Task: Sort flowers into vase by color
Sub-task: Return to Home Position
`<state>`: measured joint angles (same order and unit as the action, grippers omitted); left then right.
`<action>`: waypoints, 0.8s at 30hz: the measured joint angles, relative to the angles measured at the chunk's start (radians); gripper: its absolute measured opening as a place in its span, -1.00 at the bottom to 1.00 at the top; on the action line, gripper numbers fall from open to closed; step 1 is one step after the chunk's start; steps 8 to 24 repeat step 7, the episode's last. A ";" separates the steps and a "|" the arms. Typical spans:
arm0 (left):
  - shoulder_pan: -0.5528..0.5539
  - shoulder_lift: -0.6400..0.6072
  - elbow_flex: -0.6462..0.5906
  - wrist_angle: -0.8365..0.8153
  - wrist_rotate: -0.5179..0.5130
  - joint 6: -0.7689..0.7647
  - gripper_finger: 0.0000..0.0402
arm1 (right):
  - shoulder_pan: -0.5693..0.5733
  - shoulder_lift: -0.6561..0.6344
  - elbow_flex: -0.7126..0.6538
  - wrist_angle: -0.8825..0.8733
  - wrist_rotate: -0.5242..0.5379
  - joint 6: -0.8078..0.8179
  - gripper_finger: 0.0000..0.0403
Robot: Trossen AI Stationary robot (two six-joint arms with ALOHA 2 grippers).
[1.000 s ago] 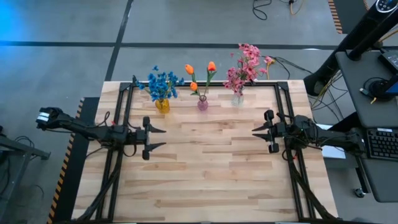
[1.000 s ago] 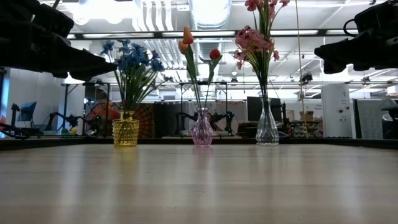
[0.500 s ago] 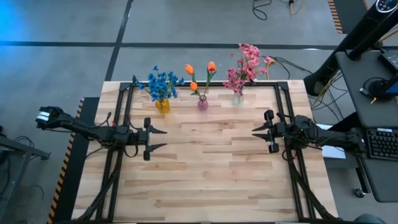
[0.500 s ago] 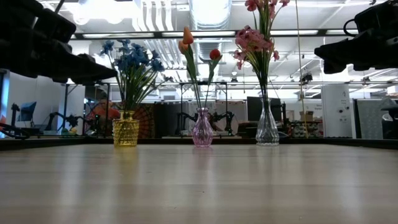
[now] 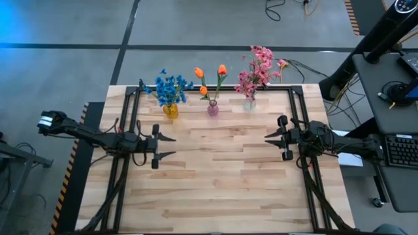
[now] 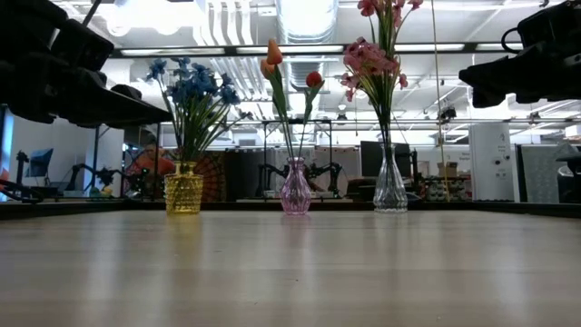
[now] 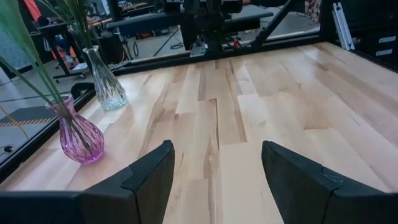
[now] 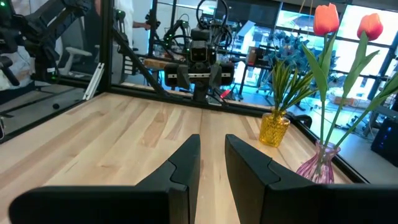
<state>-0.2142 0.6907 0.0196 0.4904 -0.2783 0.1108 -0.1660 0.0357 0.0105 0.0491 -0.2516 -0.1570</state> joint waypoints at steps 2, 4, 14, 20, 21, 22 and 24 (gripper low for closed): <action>0.000 0.008 0.000 0.000 0.000 0.000 0.12 | 0.000 0.000 0.000 0.000 0.000 0.000 -0.66; 0.000 0.014 0.000 0.000 0.000 0.000 0.12 | 0.000 0.000 0.000 0.000 0.000 0.000 -0.66; 0.000 0.026 0.000 0.000 0.000 0.000 0.12 | 0.000 0.000 0.000 0.000 0.000 0.000 -0.66; 0.000 0.026 0.000 0.000 0.000 0.000 0.12 | 0.000 0.000 0.000 0.000 0.000 0.000 -0.66; 0.000 0.026 0.000 0.000 0.000 0.000 0.12 | 0.000 0.000 0.000 0.000 0.000 0.000 -0.66; 0.000 0.026 0.000 0.000 0.000 0.000 0.12 | 0.000 0.000 0.000 0.000 0.000 0.000 -0.66; 0.000 0.026 0.000 0.000 0.000 0.000 0.12 | 0.000 0.000 0.000 0.000 0.000 0.000 -0.66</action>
